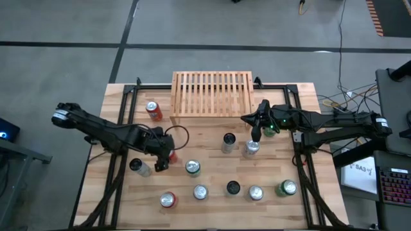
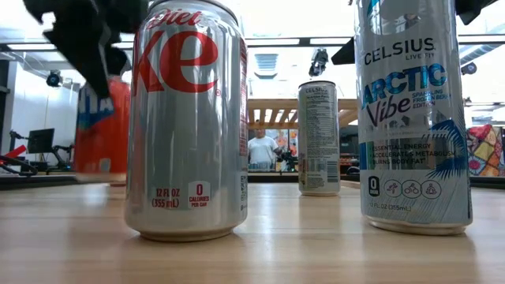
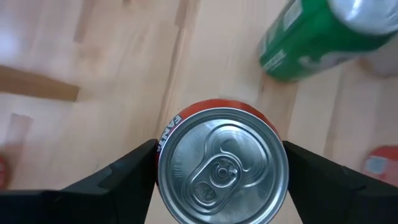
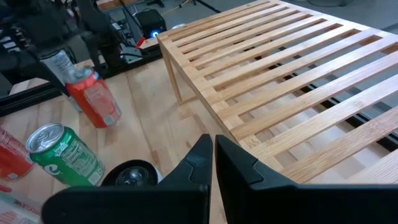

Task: Place canned beverage on shelf
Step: Put the middle red soda can on the shelf

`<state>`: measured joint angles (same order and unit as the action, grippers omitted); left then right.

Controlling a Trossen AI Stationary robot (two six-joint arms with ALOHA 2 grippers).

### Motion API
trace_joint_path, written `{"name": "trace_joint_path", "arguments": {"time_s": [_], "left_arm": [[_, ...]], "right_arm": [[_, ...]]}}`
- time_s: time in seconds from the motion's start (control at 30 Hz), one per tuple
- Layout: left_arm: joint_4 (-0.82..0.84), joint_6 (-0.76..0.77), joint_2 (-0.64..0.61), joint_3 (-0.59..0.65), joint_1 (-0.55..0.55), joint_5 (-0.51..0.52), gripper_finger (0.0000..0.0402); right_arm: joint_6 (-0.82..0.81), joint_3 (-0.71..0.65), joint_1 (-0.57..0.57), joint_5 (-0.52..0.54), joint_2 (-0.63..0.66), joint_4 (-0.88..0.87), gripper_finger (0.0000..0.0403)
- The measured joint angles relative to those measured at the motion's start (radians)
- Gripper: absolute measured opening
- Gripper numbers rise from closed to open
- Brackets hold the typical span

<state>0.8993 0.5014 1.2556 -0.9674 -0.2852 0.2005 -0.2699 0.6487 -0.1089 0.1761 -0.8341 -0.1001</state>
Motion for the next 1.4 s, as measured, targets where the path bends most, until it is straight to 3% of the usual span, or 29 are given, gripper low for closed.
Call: {"name": "trace_joint_path", "arguments": {"time_s": [0.3, 0.6, 0.97, 1.4], "left_arm": [[0.068, -0.132, -0.001, -0.226, 0.001, 0.031, 0.0287], [0.096, -0.267, 0.0, -0.451, 0.033, 0.13, 0.0287], [0.105, -0.382, 0.018, -0.615, 0.225, 0.133, 0.0287], [0.347, -0.576, 0.218, -0.97, 0.387, 0.103, 0.0287]], "right_arm": [[0.008, 0.0, 0.0, 0.0, 0.0, 0.0, 0.0009], [0.008, 0.0, 0.0, -0.002, 0.0, 0.0, 0.0009], [-0.001, 0.031, 0.001, -0.106, 0.0, 0.0, 0.0009], [-0.006, 0.103, 0.006, -0.106, 0.0, -0.181, 0.0009]]}}
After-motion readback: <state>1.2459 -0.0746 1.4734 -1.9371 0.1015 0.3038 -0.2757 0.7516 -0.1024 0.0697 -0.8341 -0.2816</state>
